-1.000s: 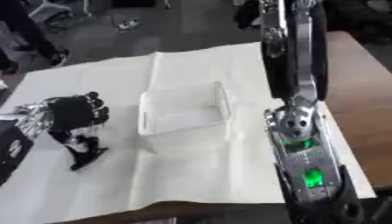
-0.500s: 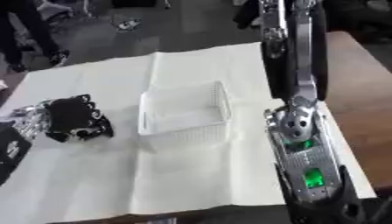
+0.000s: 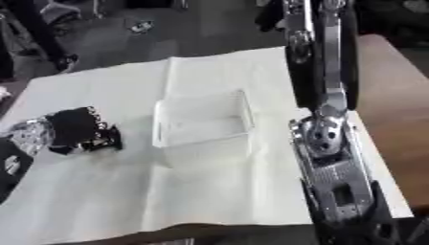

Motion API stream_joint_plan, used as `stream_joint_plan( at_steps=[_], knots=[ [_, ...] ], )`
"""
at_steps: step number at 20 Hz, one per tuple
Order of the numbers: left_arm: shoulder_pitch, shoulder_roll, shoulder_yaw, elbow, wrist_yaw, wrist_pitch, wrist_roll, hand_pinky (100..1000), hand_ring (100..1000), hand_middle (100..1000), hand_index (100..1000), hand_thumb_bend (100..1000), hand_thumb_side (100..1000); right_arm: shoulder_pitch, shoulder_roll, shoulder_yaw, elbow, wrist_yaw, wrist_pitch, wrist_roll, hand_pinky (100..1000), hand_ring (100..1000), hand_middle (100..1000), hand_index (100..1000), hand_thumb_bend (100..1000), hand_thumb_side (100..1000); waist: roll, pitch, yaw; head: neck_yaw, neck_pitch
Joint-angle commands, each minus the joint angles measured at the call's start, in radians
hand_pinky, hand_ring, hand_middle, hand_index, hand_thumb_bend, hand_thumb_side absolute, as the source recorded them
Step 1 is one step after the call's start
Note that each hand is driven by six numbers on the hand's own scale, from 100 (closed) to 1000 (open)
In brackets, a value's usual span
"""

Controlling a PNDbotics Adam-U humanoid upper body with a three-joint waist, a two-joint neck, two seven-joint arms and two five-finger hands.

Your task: Pick up objects on the table and place them in the box.

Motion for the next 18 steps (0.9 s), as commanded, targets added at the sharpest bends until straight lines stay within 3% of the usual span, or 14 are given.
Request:
stream_joint_plan(
  at_steps=[1, 2, 3, 4, 5, 6, 7, 8, 11, 18],
  knots=[
    [-0.019, 0.027, -0.001, -0.025, 0.039, -0.114, 0.076, 100, 122, 128, 274, 100, 389, -0.016, 0.002, -0.002, -0.013, -0.001, -0.001, 0.002, 377, 400, 501, 722, 414, 1000, -0.001, -0.021, 0.002, 0.009, -0.015],
    [-0.019, 0.031, -0.006, -0.032, 0.041, -0.118, 0.060, 207, 277, 265, 389, 100, 408, -0.015, 0.002, -0.002, -0.013, -0.001, -0.001, 0.002, 377, 400, 501, 722, 414, 1000, -0.001, -0.021, 0.003, 0.009, -0.016],
    [-0.019, 0.035, -0.009, -0.036, 0.041, -0.121, 0.033, 388, 451, 422, 476, 100, 617, -0.015, 0.001, -0.002, -0.013, -0.001, -0.001, 0.002, 376, 400, 501, 722, 415, 1000, -0.001, -0.021, 0.003, 0.009, -0.016],
    [-0.019, 0.037, -0.007, -0.035, 0.044, -0.125, -0.004, 522, 572, 525, 533, 297, 791, -0.014, 0.001, -0.003, -0.013, -0.001, 0.000, 0.002, 376, 399, 501, 722, 416, 1000, -0.001, -0.021, 0.004, 0.010, -0.015],
    [-0.021, 0.040, -0.004, -0.032, 0.051, -0.128, -0.046, 654, 686, 637, 614, 396, 892, -0.014, 0.000, -0.003, -0.013, -0.001, 0.000, 0.002, 376, 399, 501, 723, 416, 1000, -0.001, -0.021, 0.004, 0.010, -0.015],
    [-0.023, 0.042, 0.001, -0.026, 0.060, -0.127, -0.096, 696, 723, 677, 640, 415, 916, -0.014, 0.000, -0.003, -0.013, 0.000, 0.001, 0.002, 376, 399, 501, 722, 416, 1000, -0.001, -0.021, 0.004, 0.010, -0.015],
    [-0.026, 0.045, 0.006, -0.021, 0.068, -0.122, -0.149, 822, 807, 769, 721, 475, 999, -0.014, 0.000, -0.003, -0.013, 0.000, 0.001, 0.002, 377, 400, 501, 722, 414, 1000, 0.000, -0.022, 0.004, 0.011, -0.015],
    [-0.030, 0.046, 0.010, -0.017, 0.077, -0.115, -0.202, 877, 842, 802, 752, 496, 1000, -0.014, 0.000, -0.003, -0.013, 0.000, 0.000, 0.002, 377, 400, 501, 722, 413, 1000, 0.000, -0.022, 0.004, 0.011, -0.016],
    [-0.038, 0.048, 0.010, -0.029, 0.106, -0.091, -0.333, 955, 914, 861, 827, 509, 1000, -0.014, 0.000, -0.003, -0.013, 0.000, 0.000, 0.001, 377, 400, 501, 722, 414, 1000, 0.000, -0.022, 0.004, 0.013, -0.020],
    [-0.042, 0.072, 0.006, -0.082, 0.214, -0.073, -0.447, 927, 908, 861, 822, 490, 1000, -0.010, -0.007, -0.002, -0.013, 0.001, 0.002, 0.006, 374, 398, 502, 723, 425, 1000, -0.002, -0.022, 0.007, 0.014, -0.023]
  ],
)
